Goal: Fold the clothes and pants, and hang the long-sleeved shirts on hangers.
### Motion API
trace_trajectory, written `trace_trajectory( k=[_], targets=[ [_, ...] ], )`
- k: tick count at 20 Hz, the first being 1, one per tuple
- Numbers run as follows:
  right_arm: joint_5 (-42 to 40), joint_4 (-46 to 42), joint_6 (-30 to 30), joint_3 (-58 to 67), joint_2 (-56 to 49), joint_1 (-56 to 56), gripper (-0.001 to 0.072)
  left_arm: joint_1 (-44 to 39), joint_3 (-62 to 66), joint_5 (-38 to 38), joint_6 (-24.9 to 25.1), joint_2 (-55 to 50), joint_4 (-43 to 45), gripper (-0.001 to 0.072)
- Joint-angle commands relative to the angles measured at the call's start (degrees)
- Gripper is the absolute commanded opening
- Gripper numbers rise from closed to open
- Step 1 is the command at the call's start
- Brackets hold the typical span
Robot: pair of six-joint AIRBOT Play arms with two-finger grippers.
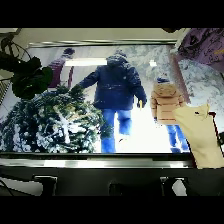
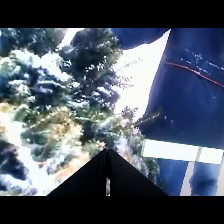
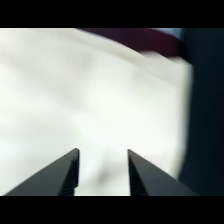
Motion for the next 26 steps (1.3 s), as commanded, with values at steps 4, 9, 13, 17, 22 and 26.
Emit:
trace_trajectory(
  k=[4,9,13,17,22,26],
  targets=[
    [-22.1,29.3,-23.9,11.6,-2.4,20.8,0.0038,-0.6,0.0,0.3,0.9,4.3,1.5,0.0019],
    [-19.2,22.9,-27.7,11.6,-10.4,51.9,0.0025,-7.4,-7.0,0.0,1.7,13.5,10.8,0.0019],
    [-17.9,17.4,-27.0,11.6,-12.0,65.0,0.0025,-12.4,-23.1,1.1,1.7,25.4,12.7,0.0019],
    [-17.7,17.5,-27.0,11.6,-12.0,66.8,0.0025,-14.7,-30.5,3.9,1.7,32.1,12.7,0.0021],
    [-14.3,17.0,-27.0,11.6,-11.9,66.8,0.0026,-14.6,-30.6,2.8,1.6,32.0,12.7,0.0022],
    [-14.4,17.0,-27.0,11.6,-11.9,66.8,0.0026,-14.6,-30.6,2.8,1.6,31.9,12.6,0.0023]
  ],
)
